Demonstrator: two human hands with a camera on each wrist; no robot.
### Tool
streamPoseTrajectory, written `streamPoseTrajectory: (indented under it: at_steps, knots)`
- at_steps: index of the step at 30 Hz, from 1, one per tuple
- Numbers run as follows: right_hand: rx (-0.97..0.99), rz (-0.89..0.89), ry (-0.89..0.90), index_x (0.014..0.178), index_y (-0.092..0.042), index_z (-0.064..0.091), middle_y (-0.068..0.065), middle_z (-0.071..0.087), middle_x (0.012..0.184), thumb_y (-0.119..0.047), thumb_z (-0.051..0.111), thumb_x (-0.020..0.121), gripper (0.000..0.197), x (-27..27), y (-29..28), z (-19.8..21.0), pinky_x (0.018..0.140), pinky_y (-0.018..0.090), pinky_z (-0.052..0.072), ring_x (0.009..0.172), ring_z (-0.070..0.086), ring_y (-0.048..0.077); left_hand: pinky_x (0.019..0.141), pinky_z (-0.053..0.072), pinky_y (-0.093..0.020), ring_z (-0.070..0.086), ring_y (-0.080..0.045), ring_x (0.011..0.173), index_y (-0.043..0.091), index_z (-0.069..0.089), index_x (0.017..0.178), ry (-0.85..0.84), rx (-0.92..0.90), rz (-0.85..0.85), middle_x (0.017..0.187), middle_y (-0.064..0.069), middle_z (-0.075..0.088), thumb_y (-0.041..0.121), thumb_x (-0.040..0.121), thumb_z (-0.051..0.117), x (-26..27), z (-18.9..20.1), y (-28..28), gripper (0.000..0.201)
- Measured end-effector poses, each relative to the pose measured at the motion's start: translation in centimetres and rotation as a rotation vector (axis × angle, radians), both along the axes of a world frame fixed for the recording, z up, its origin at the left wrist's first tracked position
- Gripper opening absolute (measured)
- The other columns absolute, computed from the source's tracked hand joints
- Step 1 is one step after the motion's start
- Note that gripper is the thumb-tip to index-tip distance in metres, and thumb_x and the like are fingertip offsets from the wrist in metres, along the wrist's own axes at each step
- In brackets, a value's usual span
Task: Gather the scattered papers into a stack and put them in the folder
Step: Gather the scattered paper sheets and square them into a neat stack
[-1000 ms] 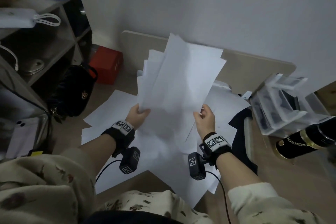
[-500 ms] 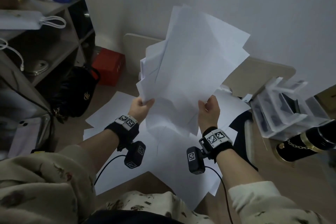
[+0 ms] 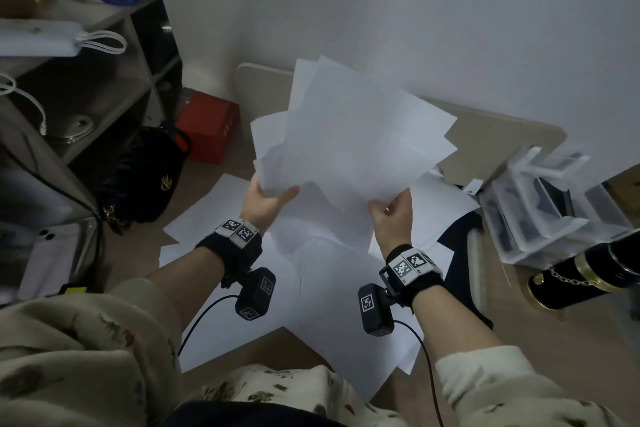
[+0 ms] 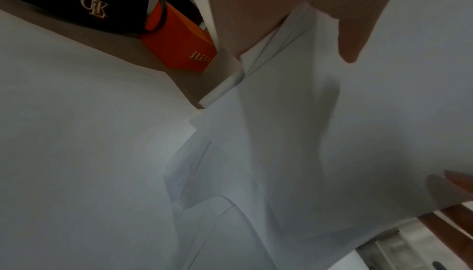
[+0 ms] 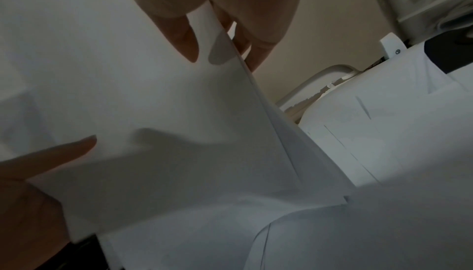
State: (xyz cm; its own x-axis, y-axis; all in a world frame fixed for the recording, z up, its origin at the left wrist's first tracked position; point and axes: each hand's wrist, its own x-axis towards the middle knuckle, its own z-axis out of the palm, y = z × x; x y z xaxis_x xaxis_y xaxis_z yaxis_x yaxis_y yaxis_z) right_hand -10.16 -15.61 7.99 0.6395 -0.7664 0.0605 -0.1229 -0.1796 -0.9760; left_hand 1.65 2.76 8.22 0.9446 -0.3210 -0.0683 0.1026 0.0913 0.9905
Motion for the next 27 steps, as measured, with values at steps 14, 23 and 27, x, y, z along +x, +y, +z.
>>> streamPoseTrajectory:
  at_steps: [14, 23, 27]
  knots:
    - [0.092, 0.018, -0.168, 0.096, -0.018, 0.05, -0.002, 0.061, 0.087, -0.004, 0.065, 0.074, 0.03, 0.4, -0.2, 1.6, 0.08, 0.032, 0.051, 0.078, 0.06, 0.011, 0.085, 0.054, -0.031, 0.063, -0.017, 0.106, 0.016, 0.046, 0.128, -0.037, -0.134, 0.074, 0.119, -0.008, 0.062, 0.013, 0.074, 0.079, 0.3, 1.3, -0.3, 0.063]
    - [0.102, 0.073, -0.292, 0.122, 0.001, 0.046, 0.021, 0.062, 0.11, -0.005, 0.065, 0.073, 0.053, 1.1, 0.8, 2.7, 0.092, 0.044, 0.051, 0.102, 0.062, 0.032, 0.095, 0.05, -0.047, 0.057, -0.033, 0.112, 0.041, 0.055, 0.104, -0.151, -0.124, 0.116, 0.121, -0.011, 0.059, 0.046, 0.068, 0.078, 0.2, 2.9, -1.5, 0.043]
    - [0.117, 0.038, -0.327, 0.114, -0.013, 0.052, 0.016, 0.063, 0.106, -0.013, 0.07, 0.073, 0.045, 1.1, 0.7, 3.0, 0.094, 0.047, 0.049, 0.099, 0.061, 0.027, 0.074, 0.048, -0.018, 0.051, -0.008, 0.077, 0.031, 0.055, 0.103, -0.137, -0.147, 0.187, 0.1, 0.003, 0.057, 0.051, 0.067, 0.069, 0.2, 3.3, -1.9, 0.044]
